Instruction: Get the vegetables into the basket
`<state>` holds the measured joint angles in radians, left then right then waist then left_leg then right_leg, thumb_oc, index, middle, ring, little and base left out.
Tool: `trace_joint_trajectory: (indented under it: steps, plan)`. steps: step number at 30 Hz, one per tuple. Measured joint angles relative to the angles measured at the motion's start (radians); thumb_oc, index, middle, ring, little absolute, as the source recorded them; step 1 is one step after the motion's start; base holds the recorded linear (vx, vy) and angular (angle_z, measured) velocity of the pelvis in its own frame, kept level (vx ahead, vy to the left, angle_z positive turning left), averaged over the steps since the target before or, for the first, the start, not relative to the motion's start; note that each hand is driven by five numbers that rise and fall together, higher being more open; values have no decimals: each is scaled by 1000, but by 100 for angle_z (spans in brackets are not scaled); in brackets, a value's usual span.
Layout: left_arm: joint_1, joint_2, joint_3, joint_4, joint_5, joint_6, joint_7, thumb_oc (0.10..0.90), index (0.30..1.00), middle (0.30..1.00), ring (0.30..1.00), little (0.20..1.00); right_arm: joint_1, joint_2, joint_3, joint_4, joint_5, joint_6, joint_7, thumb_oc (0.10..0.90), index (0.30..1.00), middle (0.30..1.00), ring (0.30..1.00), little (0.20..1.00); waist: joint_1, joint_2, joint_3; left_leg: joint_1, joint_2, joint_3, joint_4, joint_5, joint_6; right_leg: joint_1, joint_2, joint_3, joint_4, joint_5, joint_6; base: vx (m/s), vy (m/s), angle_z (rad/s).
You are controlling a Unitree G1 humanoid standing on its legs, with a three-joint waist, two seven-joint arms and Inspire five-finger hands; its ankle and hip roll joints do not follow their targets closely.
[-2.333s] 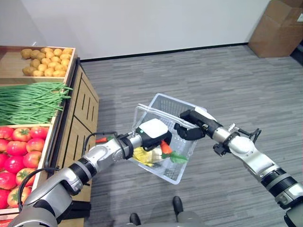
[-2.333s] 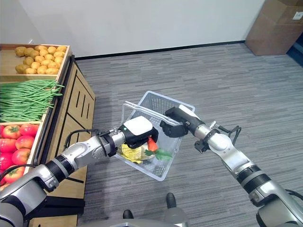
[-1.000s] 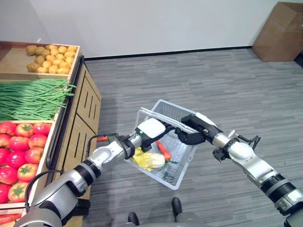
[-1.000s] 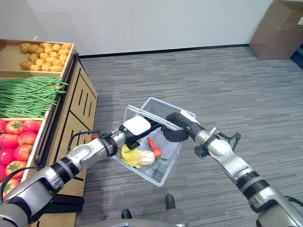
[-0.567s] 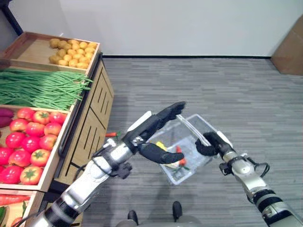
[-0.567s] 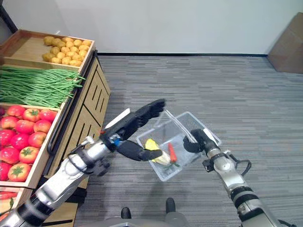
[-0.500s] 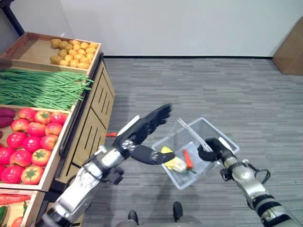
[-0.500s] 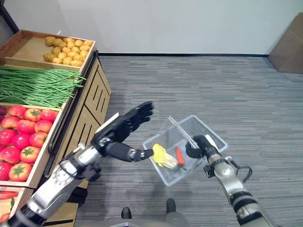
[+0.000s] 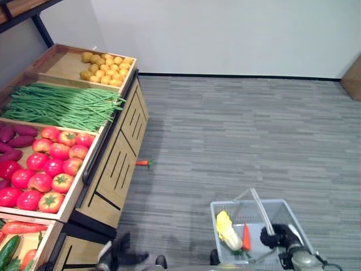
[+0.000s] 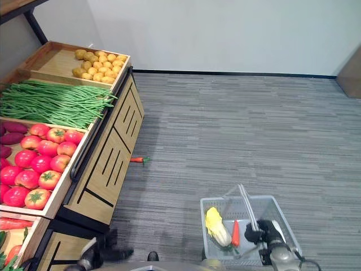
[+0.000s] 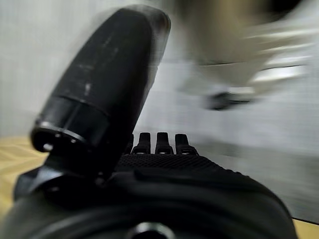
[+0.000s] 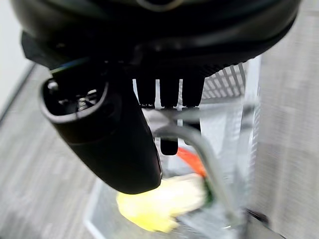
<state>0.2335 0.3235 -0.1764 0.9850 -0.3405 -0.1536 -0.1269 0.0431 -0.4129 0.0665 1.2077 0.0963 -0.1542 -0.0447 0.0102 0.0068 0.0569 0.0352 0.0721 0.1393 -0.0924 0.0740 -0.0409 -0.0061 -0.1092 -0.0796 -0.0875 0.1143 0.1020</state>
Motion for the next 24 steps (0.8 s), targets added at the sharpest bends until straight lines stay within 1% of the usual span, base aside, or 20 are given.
trace_joint_trajectory:
  steps: [2,3,5,6,7,10,16,18,19,24]
  plan:
    - [-28,-7,1,60,77,-37,16,900,1000,1000,1000,1000,2,19,-31,41,23,-12,1,400,300,300,300,300,0,3,-4,0,1,1,1,1,1,-2,1,2,0,-1,2,-5,7,-2]
    - [-108,-41,24,210,171,-51,61,900,1000,1000,1000,1000,-8,58,-102,112,98,-23,-2,400,300,300,300,300,-3,0,-37,-4,2,6,-2,-9,-3,-8,2,6,0,-3,-2,-3,6,-12]
    - [-125,-50,23,260,222,-46,84,900,1000,1000,1000,1000,5,69,-99,132,120,-20,2,400,300,300,300,300,-16,5,-62,-7,3,10,-2,-14,-6,-11,3,14,0,-4,-3,2,3,-13]
    - [-144,-58,37,309,258,-62,93,900,1000,1000,1000,1000,13,78,-99,149,133,-31,-1,400,300,300,300,300,-25,5,-65,-2,3,11,-2,-14,-6,-12,3,14,-1,-5,-4,7,-2,-11]
    - [-154,-68,57,335,285,-53,107,900,1000,1000,1000,1000,18,89,-91,160,145,-28,2,400,300,300,300,300,-29,6,-75,0,5,16,-2,-14,-7,-14,5,19,0,-5,-5,7,-3,-8]
    - [-154,-77,62,333,303,-46,122,900,1000,1000,1000,1000,57,100,-87,175,154,-27,1,400,300,300,300,300,-30,7,-77,4,6,23,-2,-15,-7,-16,6,25,-1,-5,-6,4,-3,-8]
    - [-151,-80,68,331,302,-33,123,900,1000,1000,1000,1000,74,113,-80,186,158,-20,3,400,300,300,300,300,-32,5,-81,15,12,45,-2,-20,-8,-16,13,45,-1,-4,-8,3,-5,-11]
    - [-153,-93,107,349,299,-28,126,900,1000,1000,1000,1000,71,120,-80,191,158,-20,1,400,300,300,300,300,-32,3,-83,18,14,47,-2,-20,-8,-15,15,47,-1,-5,-9,-10,5,-3]
    - [-153,-100,110,354,281,-21,129,900,1000,1000,1000,1000,68,127,-67,191,158,-20,1,400,300,300,300,300,-31,3,-85,19,15,48,-2,-19,-6,-14,18,47,-1,-6,-12,0,0,0]
    - [-154,-101,95,350,281,-16,129,900,1000,1000,1000,1000,59,136,-37,191,157,-15,4,400,300,300,300,300,-30,4,-86,19,16,48,-1,-17,-3,-14,19,47,-1,-6,-13,0,0,0]
